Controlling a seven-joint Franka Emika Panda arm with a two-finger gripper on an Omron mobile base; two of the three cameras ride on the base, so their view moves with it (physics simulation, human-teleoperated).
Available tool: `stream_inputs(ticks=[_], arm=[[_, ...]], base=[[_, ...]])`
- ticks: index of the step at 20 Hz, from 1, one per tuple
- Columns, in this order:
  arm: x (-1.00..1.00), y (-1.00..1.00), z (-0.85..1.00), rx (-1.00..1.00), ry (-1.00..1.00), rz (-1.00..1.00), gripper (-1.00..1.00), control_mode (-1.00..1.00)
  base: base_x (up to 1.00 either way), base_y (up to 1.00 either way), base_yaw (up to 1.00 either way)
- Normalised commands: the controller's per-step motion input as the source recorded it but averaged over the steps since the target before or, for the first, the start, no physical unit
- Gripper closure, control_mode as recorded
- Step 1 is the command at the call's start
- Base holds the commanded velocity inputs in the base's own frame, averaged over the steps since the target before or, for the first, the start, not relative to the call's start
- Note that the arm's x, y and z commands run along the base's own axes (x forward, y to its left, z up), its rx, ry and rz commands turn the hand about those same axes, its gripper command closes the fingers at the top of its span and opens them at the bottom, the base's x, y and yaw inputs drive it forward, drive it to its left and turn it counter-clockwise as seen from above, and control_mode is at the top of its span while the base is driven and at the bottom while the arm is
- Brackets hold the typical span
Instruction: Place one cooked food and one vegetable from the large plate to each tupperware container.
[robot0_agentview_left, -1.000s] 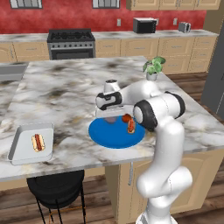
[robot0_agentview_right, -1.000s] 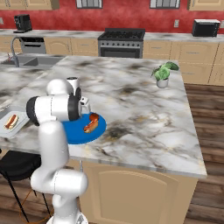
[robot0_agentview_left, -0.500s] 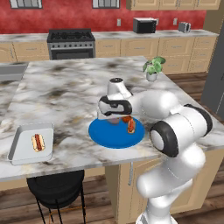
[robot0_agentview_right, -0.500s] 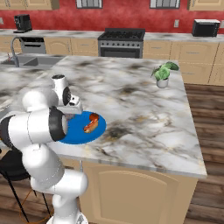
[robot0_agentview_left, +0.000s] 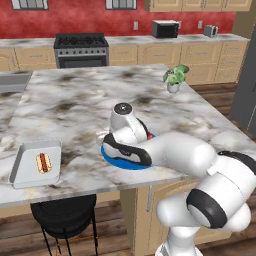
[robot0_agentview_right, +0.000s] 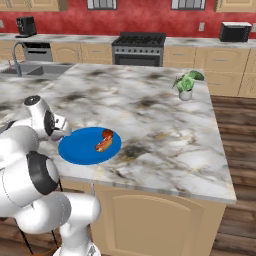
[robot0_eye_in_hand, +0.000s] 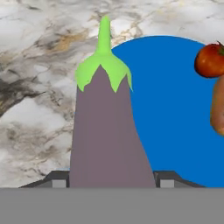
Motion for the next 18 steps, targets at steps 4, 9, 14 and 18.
stream_inputs(ticks=[4, 9, 14, 18], arm=[[-0.12, 0.92, 0.16, 0.02, 0.00, -0.01, 1.00, -1.00], [0.00, 0.81, 0.29, 0.07, 0.14, 0.00, 1.00, -1.00], [0.00, 0.84, 0.13, 0.12, 0.10, 0.00, 1.00, -1.00], [0.00, 0.99, 0.00, 0.02, 0.00, 0.00, 1.00, -1.00]], base=[[0.00, 0.00, 0.00], [0.00, 0.00, 0.00], [0.00, 0.00, 0.00], [0.00, 0.00, 0.00]])
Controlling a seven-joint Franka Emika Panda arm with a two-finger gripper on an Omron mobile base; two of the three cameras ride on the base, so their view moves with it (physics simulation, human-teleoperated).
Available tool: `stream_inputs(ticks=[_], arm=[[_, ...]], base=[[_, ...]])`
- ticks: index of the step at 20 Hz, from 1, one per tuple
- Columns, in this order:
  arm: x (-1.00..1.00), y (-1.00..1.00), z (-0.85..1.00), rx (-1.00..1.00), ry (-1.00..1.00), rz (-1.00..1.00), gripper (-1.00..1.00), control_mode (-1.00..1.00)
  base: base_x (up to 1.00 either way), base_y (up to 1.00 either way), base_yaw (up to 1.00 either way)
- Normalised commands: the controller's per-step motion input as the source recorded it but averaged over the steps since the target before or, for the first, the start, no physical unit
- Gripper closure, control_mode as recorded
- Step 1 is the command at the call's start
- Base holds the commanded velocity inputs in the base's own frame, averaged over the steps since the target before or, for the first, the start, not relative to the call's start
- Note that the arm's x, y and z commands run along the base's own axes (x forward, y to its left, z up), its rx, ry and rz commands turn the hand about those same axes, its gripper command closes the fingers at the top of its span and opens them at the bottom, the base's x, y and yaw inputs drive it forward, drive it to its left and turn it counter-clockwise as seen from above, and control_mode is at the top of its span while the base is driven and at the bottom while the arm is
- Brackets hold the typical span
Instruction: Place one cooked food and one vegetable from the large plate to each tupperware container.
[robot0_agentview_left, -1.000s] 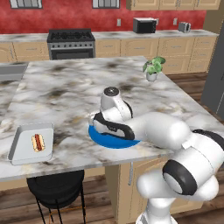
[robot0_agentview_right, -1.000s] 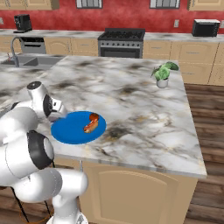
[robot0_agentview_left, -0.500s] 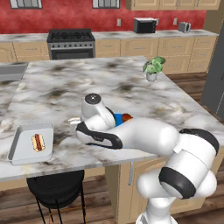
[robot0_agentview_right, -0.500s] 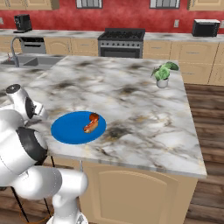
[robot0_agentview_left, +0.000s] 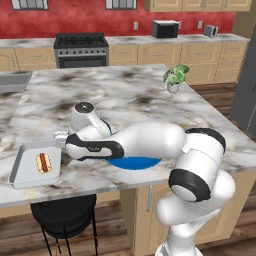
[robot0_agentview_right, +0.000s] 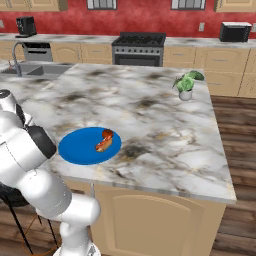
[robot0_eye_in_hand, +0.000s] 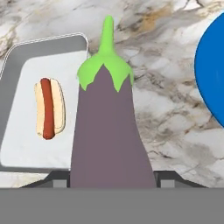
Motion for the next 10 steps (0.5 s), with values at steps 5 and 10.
stream_inputs(ticks=[5, 10], arm=[[0.00, 0.96, -0.07, 0.00, 0.05, 0.01, 1.00, -1.00], [0.00, 0.74, -0.12, 0.00, 0.02, 0.04, 1.00, -1.00]], base=[[0.00, 0.00, 0.00], [0.00, 0.00, 0.00]])
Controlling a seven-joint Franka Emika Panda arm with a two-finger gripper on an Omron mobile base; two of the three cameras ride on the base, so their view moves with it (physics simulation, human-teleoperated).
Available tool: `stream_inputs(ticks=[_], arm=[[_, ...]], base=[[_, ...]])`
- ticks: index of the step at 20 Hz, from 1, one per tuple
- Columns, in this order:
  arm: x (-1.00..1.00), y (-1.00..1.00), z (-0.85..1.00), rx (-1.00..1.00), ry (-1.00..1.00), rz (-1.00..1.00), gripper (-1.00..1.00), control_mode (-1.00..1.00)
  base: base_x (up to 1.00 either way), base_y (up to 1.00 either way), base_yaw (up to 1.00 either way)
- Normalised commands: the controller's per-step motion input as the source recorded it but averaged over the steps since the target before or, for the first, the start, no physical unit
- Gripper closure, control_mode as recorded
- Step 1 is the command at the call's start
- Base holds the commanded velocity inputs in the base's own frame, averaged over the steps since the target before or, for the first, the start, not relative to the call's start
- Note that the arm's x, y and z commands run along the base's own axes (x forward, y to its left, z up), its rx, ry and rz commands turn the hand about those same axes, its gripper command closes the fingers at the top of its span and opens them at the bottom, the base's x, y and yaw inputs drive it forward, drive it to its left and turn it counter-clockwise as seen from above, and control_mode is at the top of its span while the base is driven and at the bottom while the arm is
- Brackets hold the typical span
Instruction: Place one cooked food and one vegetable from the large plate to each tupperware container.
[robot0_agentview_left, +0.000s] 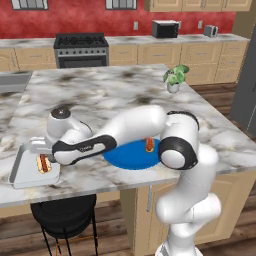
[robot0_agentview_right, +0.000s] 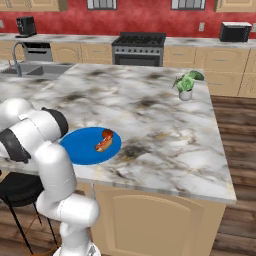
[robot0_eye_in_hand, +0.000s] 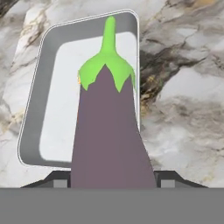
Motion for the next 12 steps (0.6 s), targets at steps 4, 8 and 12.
stream_inputs(ticks=[4, 8, 12], arm=[[0.03, 0.72, -0.01, 0.00, 0.00, 0.04, 1.00, -1.00], [0.16, 0.82, -0.07, 0.00, 0.02, 0.03, 1.00, -1.00], [0.18, 0.62, -0.09, 0.00, 0.05, 0.02, 1.00, -1.00]], base=[[0.00, 0.00, 0.00], [0.00, 0.00, 0.00], [0.00, 0.00, 0.00]])
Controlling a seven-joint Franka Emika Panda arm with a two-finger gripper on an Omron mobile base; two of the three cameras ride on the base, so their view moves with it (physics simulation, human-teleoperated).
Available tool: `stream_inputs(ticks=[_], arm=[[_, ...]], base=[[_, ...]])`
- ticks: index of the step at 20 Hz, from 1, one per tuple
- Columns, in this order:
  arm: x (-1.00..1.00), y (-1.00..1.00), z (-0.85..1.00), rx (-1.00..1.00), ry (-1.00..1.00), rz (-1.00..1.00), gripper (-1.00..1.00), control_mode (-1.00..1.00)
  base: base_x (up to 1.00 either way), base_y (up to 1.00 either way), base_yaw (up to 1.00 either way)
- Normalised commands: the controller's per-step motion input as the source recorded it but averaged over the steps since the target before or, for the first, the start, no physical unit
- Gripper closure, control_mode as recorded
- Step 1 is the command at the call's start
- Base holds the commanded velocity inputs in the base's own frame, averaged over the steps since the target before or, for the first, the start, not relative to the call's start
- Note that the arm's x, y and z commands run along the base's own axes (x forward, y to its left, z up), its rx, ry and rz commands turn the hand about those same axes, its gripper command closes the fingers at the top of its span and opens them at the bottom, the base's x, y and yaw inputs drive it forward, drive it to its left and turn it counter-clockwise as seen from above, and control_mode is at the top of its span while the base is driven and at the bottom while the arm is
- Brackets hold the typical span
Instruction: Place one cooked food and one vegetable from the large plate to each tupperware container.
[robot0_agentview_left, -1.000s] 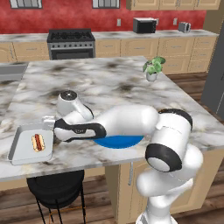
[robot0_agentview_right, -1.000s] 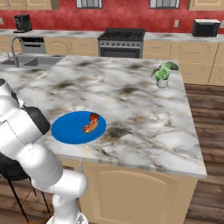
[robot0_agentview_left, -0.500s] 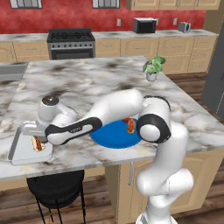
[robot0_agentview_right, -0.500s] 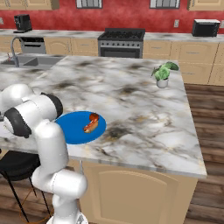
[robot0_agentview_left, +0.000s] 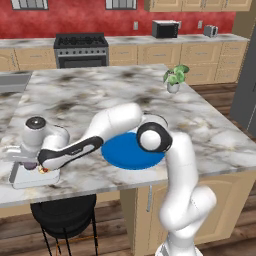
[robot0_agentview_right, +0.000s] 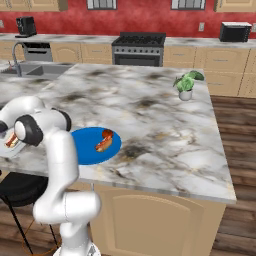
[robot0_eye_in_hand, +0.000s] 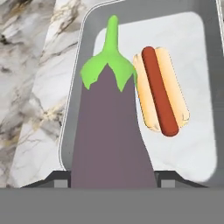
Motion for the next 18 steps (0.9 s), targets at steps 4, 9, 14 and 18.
stream_inputs(ticks=[4, 9, 14, 18], arm=[[0.33, 0.33, -0.22, 0.00, 0.02, 0.01, 1.00, -1.00], [0.44, -0.02, -0.25, 0.00, 0.00, 0.00, 1.00, -1.00], [0.06, -0.24, -0.30, 0.00, 0.00, 0.03, 1.00, -1.00], [-0.01, -0.10, -0.52, 0.03, 0.03, 0.05, 1.00, -1.00]], base=[[0.00, 0.00, 0.00], [0.00, 0.00, 0.00], [0.00, 0.00, 0.00], [0.00, 0.00, 0.00]])
